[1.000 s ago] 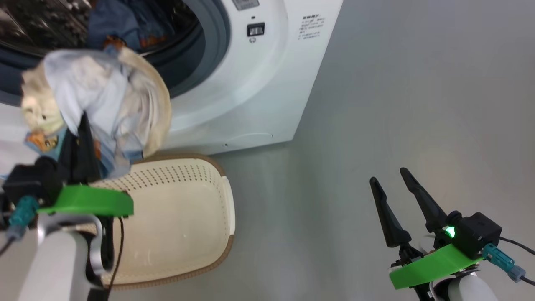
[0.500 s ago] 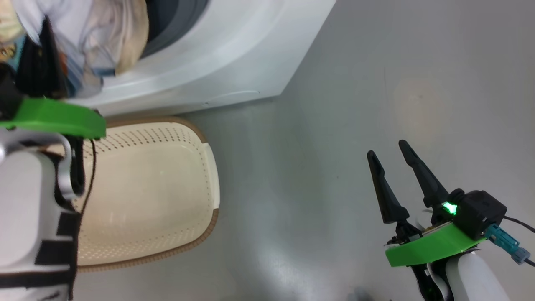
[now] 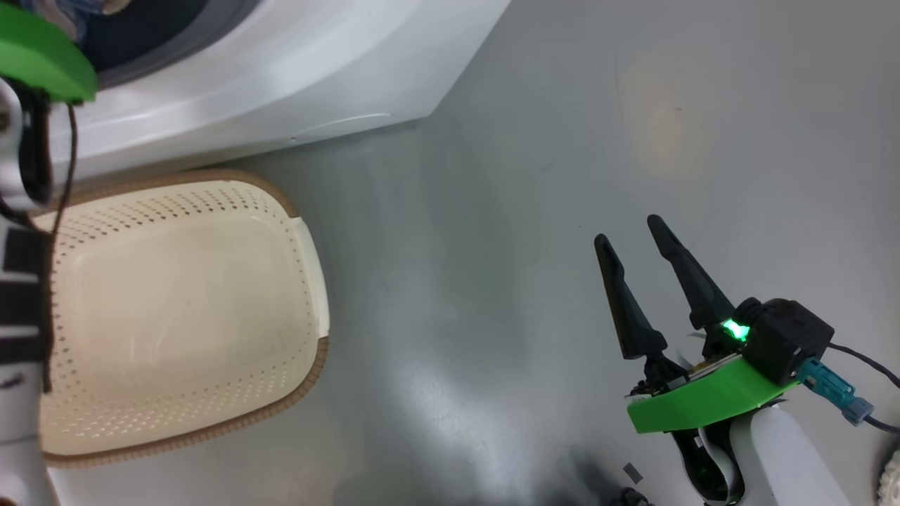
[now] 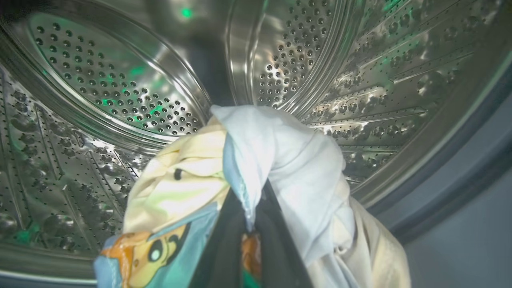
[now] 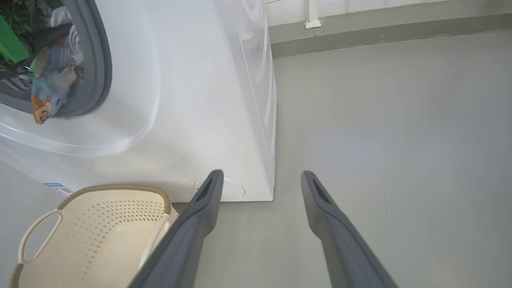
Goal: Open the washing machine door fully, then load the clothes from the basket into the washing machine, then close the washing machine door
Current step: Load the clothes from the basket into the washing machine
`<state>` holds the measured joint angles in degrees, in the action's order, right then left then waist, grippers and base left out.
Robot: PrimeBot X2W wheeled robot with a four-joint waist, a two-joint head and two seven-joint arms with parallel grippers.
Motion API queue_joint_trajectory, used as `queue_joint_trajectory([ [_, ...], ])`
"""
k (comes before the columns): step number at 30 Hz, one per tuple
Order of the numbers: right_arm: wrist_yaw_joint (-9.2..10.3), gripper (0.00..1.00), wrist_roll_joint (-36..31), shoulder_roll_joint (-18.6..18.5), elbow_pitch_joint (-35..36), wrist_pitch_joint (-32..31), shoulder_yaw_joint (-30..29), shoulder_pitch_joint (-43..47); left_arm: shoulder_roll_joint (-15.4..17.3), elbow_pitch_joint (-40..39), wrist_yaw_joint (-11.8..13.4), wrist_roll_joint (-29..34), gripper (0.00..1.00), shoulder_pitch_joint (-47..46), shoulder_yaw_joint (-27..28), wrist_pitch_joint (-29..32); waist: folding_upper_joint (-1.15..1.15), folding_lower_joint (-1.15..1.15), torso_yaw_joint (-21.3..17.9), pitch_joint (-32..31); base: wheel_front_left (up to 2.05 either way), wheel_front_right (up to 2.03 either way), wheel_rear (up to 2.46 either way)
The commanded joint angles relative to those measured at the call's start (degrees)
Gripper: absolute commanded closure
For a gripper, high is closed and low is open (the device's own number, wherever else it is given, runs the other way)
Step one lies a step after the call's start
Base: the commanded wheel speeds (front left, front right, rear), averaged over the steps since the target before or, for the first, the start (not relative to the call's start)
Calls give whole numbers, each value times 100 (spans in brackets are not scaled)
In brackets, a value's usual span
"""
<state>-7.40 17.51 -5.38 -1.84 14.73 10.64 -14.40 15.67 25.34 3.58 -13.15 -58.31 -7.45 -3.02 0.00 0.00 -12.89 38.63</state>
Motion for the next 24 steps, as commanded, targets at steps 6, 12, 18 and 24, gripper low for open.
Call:
queue_joint_trajectory([
  [6,-9,0,109,49,27,27,246,6,408,529,-125,123,100,-938,-36,328,0,0,-151,180,0,0,0],
  [12,-9,0,147,62,7,27,329,-71,470,1144,-216,219,100,-1652,-179,394,0,0,-235,333,0,0,0],
  [18,-9,0,198,87,-9,27,403,-150,617,1436,-162,471,100,-2114,-308,-249,0,0,-329,487,0,0,0],
  [24,-9,0,209,103,-32,27,416,-170,670,1783,-135,622,100,-2473,-419,-961,0,0,-389,563,0,0,0],
])
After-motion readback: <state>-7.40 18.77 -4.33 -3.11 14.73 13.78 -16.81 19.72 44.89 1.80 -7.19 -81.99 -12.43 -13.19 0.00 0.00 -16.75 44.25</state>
